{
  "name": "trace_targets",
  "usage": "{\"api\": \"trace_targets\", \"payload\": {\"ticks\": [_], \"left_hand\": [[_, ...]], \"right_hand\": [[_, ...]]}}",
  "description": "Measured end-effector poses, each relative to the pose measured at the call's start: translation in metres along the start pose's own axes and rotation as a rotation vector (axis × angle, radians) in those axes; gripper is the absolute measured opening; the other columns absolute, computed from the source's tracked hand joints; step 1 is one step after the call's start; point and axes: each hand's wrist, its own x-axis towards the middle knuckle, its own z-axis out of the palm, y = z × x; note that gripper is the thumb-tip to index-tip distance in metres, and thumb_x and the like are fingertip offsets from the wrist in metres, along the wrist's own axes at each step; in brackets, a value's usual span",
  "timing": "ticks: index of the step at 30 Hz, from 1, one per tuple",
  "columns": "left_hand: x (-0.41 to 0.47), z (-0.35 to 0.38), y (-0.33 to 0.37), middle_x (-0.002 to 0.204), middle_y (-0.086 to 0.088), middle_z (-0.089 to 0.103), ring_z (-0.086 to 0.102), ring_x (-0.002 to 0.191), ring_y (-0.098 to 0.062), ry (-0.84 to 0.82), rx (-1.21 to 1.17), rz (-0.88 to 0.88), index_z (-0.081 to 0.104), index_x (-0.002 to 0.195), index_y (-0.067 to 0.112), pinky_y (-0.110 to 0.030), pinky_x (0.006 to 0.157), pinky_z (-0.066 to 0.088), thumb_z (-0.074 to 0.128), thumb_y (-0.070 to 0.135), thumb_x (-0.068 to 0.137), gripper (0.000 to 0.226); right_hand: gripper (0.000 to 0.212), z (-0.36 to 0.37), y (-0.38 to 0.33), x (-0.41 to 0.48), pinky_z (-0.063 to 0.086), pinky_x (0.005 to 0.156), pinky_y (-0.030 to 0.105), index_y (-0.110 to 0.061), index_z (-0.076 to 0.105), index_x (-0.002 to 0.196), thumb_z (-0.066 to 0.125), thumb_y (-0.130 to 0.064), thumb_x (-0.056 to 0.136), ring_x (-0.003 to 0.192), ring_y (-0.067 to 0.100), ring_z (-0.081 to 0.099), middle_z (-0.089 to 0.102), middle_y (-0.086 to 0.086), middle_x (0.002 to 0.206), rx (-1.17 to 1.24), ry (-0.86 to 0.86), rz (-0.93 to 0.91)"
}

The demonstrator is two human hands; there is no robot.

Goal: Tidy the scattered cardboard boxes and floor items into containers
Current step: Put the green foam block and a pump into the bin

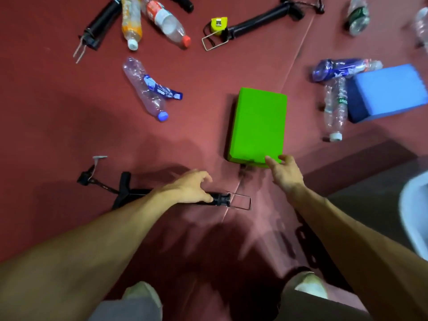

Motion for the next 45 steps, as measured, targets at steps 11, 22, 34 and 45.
{"api": "trace_targets", "payload": {"ticks": [11,22,34,45], "left_hand": [[0.074,0.021,-0.022,0.097,0.005,0.059,0.060,0.091,-0.022,-0.352,0.648,0.113,0.052,0.101,0.031,-0.042,0.086,0.052,0.082,0.043,0.054,0.057],[0.027,-0.042,-0.012,0.087,0.004,0.058,0.057,0.085,-0.019,-0.063,0.294,0.247,0.048,0.098,0.021,-0.037,0.085,0.046,0.069,0.027,0.083,0.026],[-0.012,-0.142,0.194,0.103,-0.015,0.069,0.067,0.098,-0.030,0.392,-0.266,0.477,0.058,0.107,0.010,-0.040,0.094,0.049,0.070,0.028,0.084,0.032],[-0.007,-0.050,0.391,0.097,-0.003,0.069,0.062,0.083,-0.020,0.260,-0.142,0.825,0.062,0.109,0.025,-0.035,0.079,0.051,0.066,0.039,0.085,0.028]], "right_hand": [[0.058,0.024,0.034,0.067,0.053,0.074,0.039,-0.007,0.054,0.119,0.071,-0.046,0.079,0.081,0.019,0.056,0.056,0.010,0.112,0.531,-0.117,0.158],[0.058,-0.025,-0.016,0.037,0.058,0.063,0.035,0.002,0.050,0.125,0.074,-0.028,0.081,0.076,0.015,0.058,0.057,0.010,0.100,0.732,-0.096,0.100],[0.020,-0.240,-0.088,-0.017,0.058,0.064,0.038,-0.011,0.056,0.095,0.067,-0.026,0.087,0.082,0.023,0.059,0.056,0.010,0.097,0.918,0.107,-0.148],[0.012,-0.346,0.102,-0.049,0.055,0.063,0.041,-0.013,0.054,0.085,0.060,-0.021,0.092,0.079,0.020,0.056,0.054,0.010,0.107,1.357,0.522,0.049]]}}
